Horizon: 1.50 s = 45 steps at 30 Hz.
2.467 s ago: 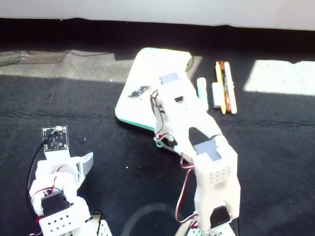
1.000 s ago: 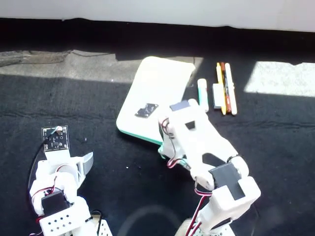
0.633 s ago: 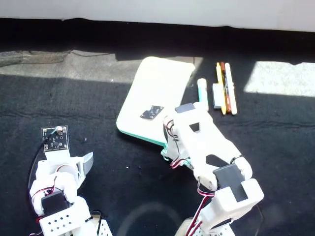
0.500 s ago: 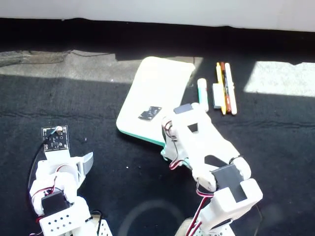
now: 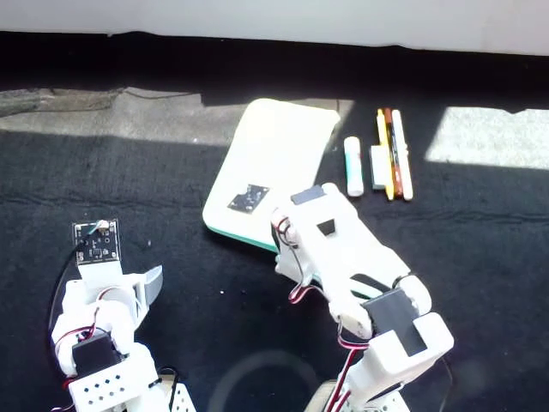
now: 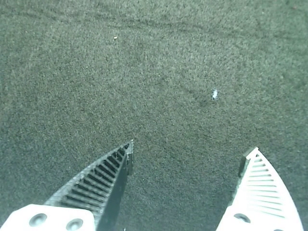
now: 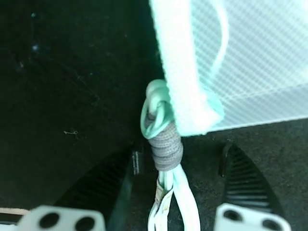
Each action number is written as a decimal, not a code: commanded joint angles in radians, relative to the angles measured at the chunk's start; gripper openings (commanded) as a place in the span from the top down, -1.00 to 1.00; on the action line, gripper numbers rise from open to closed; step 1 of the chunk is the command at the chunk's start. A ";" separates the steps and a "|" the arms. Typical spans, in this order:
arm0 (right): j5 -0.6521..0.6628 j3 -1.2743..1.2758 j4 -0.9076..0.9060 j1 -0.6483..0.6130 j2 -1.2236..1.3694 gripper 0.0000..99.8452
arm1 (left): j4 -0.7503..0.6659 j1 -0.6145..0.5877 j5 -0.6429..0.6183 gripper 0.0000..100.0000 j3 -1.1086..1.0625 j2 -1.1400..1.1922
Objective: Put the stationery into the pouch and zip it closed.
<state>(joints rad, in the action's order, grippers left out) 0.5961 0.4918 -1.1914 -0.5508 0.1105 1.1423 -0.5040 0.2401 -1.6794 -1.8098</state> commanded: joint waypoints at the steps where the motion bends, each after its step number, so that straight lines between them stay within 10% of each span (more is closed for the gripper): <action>1: -0.012 -0.022 -0.045 -0.035 -0.041 0.49 | 0.006 -0.002 -0.005 0.30 -0.016 -0.002; 14: -0.038 0.031 0.154 -0.013 0.016 0.53 | 0.006 -0.002 -0.005 0.30 -0.016 -0.002; 18: 0.003 0.031 0.097 -0.012 0.030 1.00 | 0.006 -0.002 -0.005 0.30 -0.016 -0.002; 45: 0.163 -0.773 -0.199 0.176 -0.634 0.99 | -0.002 -0.002 0.000 0.30 0.374 0.147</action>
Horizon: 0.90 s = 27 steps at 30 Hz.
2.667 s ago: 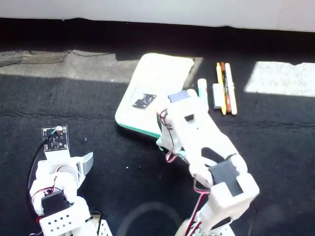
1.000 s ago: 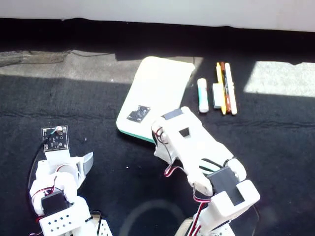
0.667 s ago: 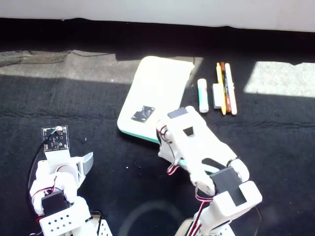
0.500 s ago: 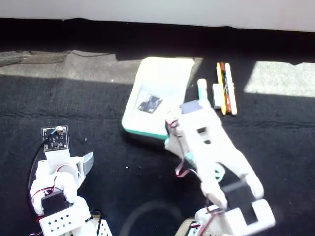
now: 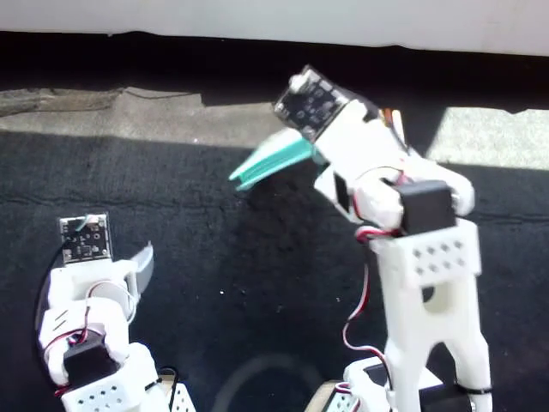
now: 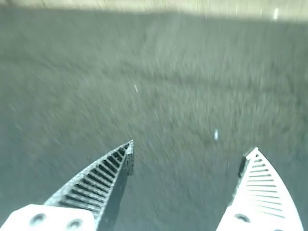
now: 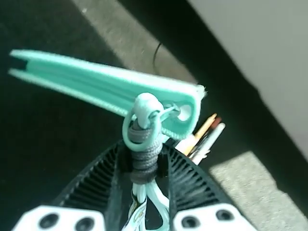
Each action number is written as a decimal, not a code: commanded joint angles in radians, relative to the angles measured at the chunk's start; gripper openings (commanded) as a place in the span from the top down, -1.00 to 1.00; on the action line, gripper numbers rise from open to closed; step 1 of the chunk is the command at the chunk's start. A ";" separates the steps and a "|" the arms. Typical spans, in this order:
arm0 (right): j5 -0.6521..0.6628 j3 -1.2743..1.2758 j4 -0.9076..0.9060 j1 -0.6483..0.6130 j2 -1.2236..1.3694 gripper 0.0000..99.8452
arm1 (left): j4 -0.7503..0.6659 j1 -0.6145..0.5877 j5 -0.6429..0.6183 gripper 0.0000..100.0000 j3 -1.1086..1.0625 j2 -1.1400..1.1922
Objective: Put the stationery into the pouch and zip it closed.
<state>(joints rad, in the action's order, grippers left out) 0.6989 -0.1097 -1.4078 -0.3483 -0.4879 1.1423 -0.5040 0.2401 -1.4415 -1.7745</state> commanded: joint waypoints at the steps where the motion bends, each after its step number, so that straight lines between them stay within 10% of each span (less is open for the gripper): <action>1: 0.094 -0.208 0.016 -0.051 -0.038 0.99 | -0.002 -0.002 0.000 0.30 0.183 0.188; 6: 0.138 -0.314 -0.067 -0.174 -0.038 0.99 | 0.061 -0.002 -0.008 0.30 0.601 0.779; 13: 0.133 -0.154 -0.262 -0.283 -0.045 0.99 | 0.632 0.130 -0.005 0.30 1.474 1.480; 19: 0.087 -0.018 -0.225 -0.282 -0.047 0.99 | 0.634 0.249 -0.006 0.30 1.656 1.604; 27: -0.393 0.076 -0.156 -0.283 -0.047 0.99 | 0.632 0.437 -0.075 0.30 1.857 1.506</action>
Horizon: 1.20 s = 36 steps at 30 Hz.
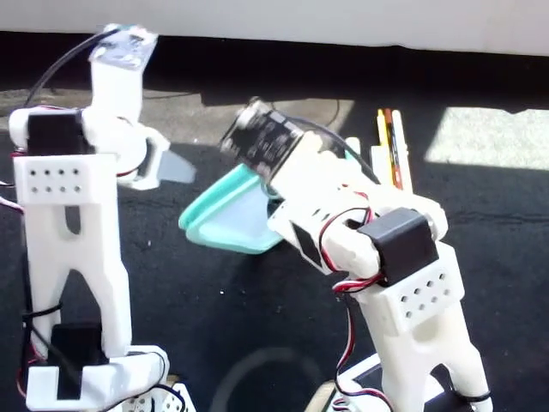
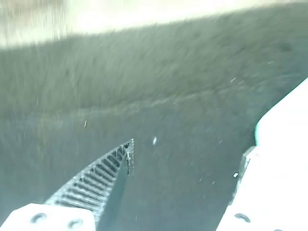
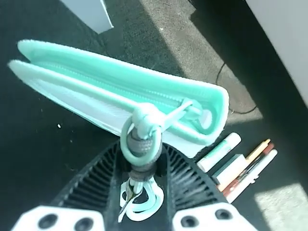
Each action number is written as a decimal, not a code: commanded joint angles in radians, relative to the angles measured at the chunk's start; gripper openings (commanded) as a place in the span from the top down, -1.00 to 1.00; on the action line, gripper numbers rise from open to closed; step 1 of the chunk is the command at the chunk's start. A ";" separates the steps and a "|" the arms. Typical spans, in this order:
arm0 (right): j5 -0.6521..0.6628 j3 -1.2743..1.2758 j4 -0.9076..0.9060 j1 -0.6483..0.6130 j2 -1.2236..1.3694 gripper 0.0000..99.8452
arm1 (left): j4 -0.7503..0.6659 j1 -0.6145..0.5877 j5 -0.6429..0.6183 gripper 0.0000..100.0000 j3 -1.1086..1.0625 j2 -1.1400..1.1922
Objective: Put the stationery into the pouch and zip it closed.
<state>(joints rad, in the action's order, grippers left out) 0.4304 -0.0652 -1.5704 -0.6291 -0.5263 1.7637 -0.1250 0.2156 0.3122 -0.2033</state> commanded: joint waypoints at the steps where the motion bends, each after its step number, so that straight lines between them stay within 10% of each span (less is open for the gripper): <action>1: -0.135 0.050 0.005 -0.002 -0.008 0.99 | 0.011 0.068 -0.069 0.30 0.124 -0.067; 22: -0.304 0.096 0.335 0.143 0.001 0.99 | 0.017 0.191 -0.103 0.30 -0.074 -0.090; 36: -0.305 0.114 0.340 -0.013 0.005 0.99 | -0.003 0.272 -0.138 0.30 -0.262 -0.202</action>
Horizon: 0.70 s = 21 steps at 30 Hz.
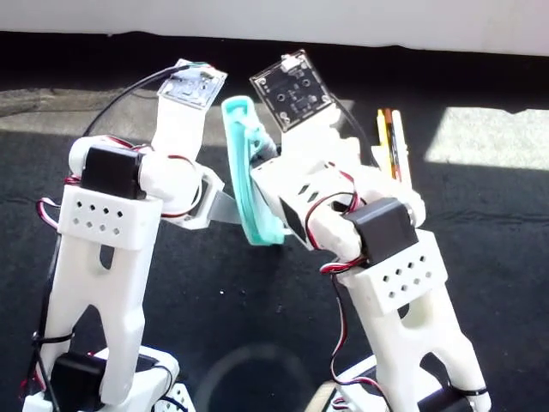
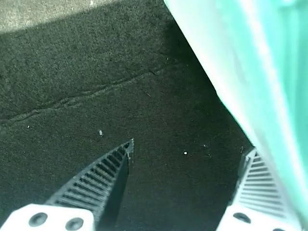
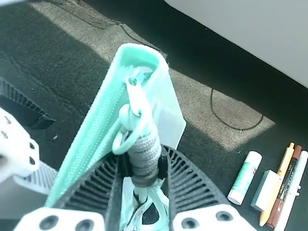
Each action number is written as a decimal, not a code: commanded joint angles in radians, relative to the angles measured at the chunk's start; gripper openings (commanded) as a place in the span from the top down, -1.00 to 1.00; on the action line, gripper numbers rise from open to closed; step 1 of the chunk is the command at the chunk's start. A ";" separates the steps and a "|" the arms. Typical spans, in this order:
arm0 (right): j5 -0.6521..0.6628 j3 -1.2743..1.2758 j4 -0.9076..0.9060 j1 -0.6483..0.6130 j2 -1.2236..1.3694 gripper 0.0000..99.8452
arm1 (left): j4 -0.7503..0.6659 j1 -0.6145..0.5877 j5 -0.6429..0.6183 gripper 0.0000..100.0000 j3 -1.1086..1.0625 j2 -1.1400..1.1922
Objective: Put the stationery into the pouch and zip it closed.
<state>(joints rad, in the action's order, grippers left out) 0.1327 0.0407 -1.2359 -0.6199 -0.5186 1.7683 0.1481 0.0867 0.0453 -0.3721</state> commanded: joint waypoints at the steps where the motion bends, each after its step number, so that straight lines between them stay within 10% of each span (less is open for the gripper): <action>1: -0.008 0.028 -0.005 -0.025 -0.004 0.99 | -0.008 -0.015 -0.009 0.30 0.007 -0.033; 21: -0.003 0.294 0.050 -0.090 -0.016 0.99 | -0.048 -0.257 0.015 0.30 0.314 -0.064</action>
<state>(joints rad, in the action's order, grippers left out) 0.1312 0.3307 -1.1884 -0.6997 -0.5355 1.7607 -0.0990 0.0959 0.3291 -0.4104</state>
